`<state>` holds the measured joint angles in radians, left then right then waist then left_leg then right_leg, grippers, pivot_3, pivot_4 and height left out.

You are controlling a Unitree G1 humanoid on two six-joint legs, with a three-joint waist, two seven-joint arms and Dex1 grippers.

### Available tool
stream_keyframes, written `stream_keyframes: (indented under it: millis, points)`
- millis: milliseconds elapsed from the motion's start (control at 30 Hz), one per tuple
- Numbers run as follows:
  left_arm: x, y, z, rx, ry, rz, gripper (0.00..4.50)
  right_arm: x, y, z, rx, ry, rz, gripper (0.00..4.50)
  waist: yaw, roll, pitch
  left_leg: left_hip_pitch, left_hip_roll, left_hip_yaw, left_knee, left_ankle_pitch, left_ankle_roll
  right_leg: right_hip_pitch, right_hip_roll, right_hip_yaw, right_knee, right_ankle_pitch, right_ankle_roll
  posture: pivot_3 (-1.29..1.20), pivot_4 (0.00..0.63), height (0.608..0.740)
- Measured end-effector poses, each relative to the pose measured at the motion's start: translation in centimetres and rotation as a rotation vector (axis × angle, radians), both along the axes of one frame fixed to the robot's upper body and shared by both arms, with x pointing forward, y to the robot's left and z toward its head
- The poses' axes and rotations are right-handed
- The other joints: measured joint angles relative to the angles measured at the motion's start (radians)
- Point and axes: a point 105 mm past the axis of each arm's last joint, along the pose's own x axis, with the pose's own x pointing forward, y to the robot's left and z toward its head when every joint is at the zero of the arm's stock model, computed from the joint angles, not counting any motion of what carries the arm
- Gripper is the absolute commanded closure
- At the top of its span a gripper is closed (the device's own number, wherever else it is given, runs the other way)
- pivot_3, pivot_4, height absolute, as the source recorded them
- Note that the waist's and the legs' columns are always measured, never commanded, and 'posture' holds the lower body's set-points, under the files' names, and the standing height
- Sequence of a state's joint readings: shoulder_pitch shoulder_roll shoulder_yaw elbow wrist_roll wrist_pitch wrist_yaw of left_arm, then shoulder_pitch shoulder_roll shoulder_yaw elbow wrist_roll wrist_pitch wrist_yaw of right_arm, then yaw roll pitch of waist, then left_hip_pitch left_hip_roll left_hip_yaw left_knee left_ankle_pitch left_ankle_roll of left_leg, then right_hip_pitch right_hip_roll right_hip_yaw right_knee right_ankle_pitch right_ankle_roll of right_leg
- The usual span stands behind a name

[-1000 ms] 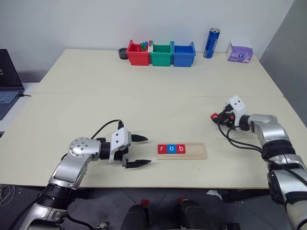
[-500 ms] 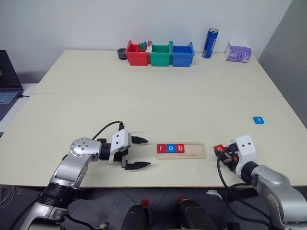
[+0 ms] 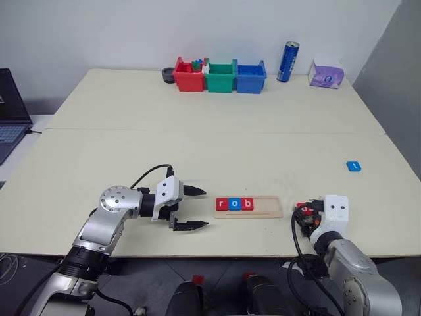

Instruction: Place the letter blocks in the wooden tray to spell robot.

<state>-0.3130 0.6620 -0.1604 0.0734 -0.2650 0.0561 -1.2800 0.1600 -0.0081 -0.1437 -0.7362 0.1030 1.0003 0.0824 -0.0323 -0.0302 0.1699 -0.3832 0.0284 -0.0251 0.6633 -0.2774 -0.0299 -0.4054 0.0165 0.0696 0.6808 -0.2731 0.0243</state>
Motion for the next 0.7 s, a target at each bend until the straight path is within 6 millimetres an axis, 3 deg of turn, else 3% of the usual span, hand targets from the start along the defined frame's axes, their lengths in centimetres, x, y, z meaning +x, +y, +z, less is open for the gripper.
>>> stream_keyframes:
  millis: [67, 167, 267, 367, 567, 700]
  points:
    - [-0.1, 0.1, -0.3, 0.001, 0.008, 0.006, 0.00, 0.2, -0.2, 0.2, 0.001, -0.008, -0.020, 0.03, 0.000, 0.000, 0.000, 0.000, 0.000, 0.000, 0.000, 0.000, 0.000, 0.000, 0.000, 0.000, 0.000, 0.000, 0.000, 0.00, 0.150, 0.740]
    - [-0.2, 0.3, -0.6, 0.002, 0.015, 0.012, 0.00, 0.5, -1.4, 1.0, -0.032, -0.030, -0.053, 0.03, 0.000, 0.001, 0.001, -0.001, 0.000, 0.000, 0.000, 0.000, 0.000, -0.001, 0.000, 0.001, 0.000, 0.000, 0.000, 0.00, 0.150, 0.740]
    - [-0.3, 0.3, -0.8, 0.003, 0.012, 0.011, 0.00, 1.1, -2.4, 3.1, -0.095, -0.091, -0.023, 0.03, 0.000, 0.002, 0.001, -0.001, 0.000, 0.000, -0.001, 0.000, 0.000, -0.001, 0.000, 0.000, 0.000, 0.000, 0.000, 0.00, 0.150, 0.740]
    - [-0.2, 0.4, -0.8, 0.003, 0.009, 0.016, 0.00, 1.3, -2.8, 4.2, -0.134, -0.093, 0.133, 0.03, -0.001, 0.002, 0.001, -0.001, 0.000, 0.001, -0.001, 0.000, 0.000, -0.001, 0.000, 0.000, -0.001, 0.000, 0.000, 0.00, 0.150, 0.740]
    - [-0.1, 0.2, -0.6, 0.000, 0.012, 0.033, 0.00, 0.6, -2.1, 4.3, -0.232, 0.020, 0.641, 0.03, 0.000, 0.002, 0.003, -0.001, -0.001, 0.002, -0.001, 0.000, 0.000, 0.000, 0.001, -0.001, -0.001, 0.000, 0.000, 0.00, 0.150, 0.740]
    - [-0.1, -0.2, -0.3, -0.002, 0.008, 0.026, 0.00, 0.3, -2.3, 3.1, -0.377, 0.084, 0.913, 0.03, 0.000, 0.001, 0.003, -0.001, -0.001, 0.003, -0.001, 0.000, 0.000, 0.000, 0.001, -0.002, -0.001, 0.000, 0.000, 0.00, 0.150, 0.740]
